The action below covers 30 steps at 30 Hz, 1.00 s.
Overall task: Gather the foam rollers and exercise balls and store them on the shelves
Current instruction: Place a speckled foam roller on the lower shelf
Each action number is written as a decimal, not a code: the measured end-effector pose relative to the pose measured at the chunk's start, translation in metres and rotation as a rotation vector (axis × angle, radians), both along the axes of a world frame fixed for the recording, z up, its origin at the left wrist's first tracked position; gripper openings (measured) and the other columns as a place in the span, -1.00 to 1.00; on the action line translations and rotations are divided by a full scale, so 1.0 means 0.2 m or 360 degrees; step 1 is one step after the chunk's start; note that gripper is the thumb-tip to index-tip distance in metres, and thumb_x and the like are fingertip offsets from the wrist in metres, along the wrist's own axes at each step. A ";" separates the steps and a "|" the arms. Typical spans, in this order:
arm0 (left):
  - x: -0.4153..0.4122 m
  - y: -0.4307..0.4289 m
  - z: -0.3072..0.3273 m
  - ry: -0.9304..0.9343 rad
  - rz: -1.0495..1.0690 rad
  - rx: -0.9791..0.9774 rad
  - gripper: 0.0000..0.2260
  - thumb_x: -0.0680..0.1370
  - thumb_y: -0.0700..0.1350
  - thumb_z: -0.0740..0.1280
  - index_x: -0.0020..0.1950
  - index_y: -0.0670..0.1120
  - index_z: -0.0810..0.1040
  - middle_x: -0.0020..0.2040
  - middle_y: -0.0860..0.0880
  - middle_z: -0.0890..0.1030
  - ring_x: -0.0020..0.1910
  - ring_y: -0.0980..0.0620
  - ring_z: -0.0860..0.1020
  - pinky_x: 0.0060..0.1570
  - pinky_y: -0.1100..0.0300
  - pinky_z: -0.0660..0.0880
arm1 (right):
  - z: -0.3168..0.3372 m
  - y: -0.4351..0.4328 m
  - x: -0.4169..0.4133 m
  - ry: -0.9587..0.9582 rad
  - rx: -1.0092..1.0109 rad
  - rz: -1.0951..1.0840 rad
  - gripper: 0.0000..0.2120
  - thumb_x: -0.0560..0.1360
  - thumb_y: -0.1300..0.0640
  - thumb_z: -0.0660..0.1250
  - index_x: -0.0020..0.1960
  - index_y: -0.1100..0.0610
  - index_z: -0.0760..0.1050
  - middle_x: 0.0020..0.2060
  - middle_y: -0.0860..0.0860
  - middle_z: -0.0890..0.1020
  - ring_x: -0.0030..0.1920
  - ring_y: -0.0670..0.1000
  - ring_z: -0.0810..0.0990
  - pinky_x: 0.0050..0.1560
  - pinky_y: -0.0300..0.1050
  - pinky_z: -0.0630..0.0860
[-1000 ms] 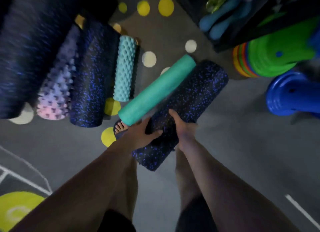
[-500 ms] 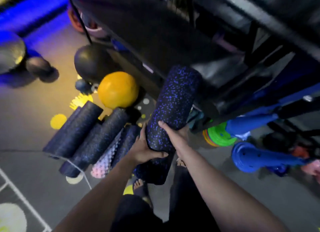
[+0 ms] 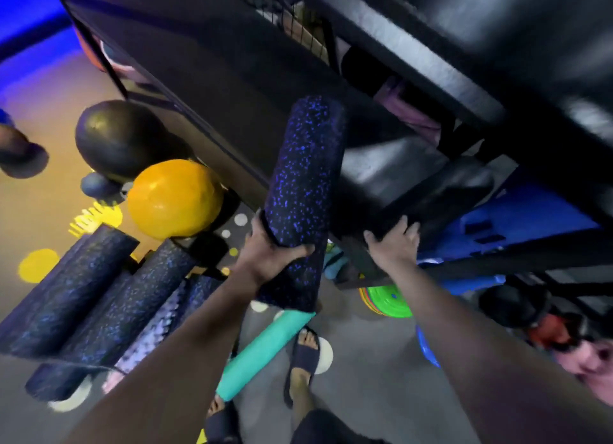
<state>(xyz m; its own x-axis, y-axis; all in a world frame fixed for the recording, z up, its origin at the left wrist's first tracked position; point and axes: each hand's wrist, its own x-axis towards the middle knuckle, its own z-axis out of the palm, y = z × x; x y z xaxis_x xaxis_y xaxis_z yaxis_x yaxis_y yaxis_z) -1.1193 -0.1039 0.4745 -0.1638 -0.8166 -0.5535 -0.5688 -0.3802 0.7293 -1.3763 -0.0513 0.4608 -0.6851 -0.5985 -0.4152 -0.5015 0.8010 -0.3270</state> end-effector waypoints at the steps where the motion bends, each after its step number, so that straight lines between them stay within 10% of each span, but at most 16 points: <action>1: -0.08 -0.05 -0.02 -0.0118 -0.0032 -0.0059 0.26 0.03 0.42 0.55 0.58 0.16 -0.05 0.48 -0.06 0.39 0.44 -0.15 0.39 0.43 -0.08 0.36 | -0.06 0.00 -0.05 -0.0026 0.0042 0.0032 -0.08 0.56 -0.11 0.35 0.61 0.31 -0.11 0.57 0.40 -0.02 0.59 0.32 0.03 0.57 0.07 0.00; 7: -0.62 -0.39 -0.22 -0.0618 -0.0389 -0.0524 0.15 0.23 0.43 0.48 0.63 0.16 -0.08 0.58 -0.15 0.21 0.47 -0.30 0.29 0.41 -0.21 0.30 | -0.42 0.06 -0.08 0.0245 -0.0149 0.0383 -0.23 0.59 -0.18 0.18 0.51 0.43 0.22 0.45 0.58 0.13 0.46 0.54 0.19 0.49 0.32 0.18; 12: -0.90 -0.50 -0.37 -0.0599 -0.0708 -0.0703 -0.41 0.60 0.11 0.30 0.60 0.18 0.17 0.65 -0.02 0.12 0.61 -0.15 0.09 0.54 -0.19 0.09 | -0.44 -0.07 -0.08 0.0224 -0.0047 0.0366 -0.24 0.65 -0.12 0.19 0.62 0.27 -0.04 0.57 0.38 -0.16 0.60 0.32 -0.11 0.57 0.08 -0.12; 22: -0.81 -0.52 -0.39 -0.0470 -0.0891 -0.0651 -0.41 0.64 -0.03 0.24 0.62 0.21 0.09 0.66 0.01 0.03 0.64 -0.06 0.01 0.58 -0.09 0.02 | -0.41 -0.07 -0.01 0.0321 0.0007 0.0378 -0.29 0.65 -0.07 0.23 0.59 0.34 0.08 0.55 0.43 -0.01 0.57 0.40 0.01 0.55 0.20 0.00; 27: -0.51 -0.43 -0.37 0.1052 0.0473 -0.0431 -0.56 0.61 -0.12 0.30 0.50 0.09 0.41 0.42 -0.02 0.52 0.40 0.09 0.49 0.44 0.03 0.40 | -0.38 0.04 0.19 0.0808 -0.0712 0.0666 -0.57 0.48 0.21 0.34 0.33 0.28 0.45 0.38 0.33 0.38 0.32 0.38 0.37 0.49 0.26 0.19; 30: -0.18 -0.17 -0.55 0.1011 0.1078 -0.0418 -0.76 0.64 -0.24 0.22 0.21 -0.02 0.59 0.03 -0.12 0.69 -0.07 -0.03 0.66 -0.10 0.10 0.61 | -0.43 0.20 0.50 0.0623 -0.1079 0.0829 -0.64 0.42 0.18 0.40 0.20 0.19 0.53 0.18 0.19 0.49 0.17 0.25 0.44 0.25 0.19 0.34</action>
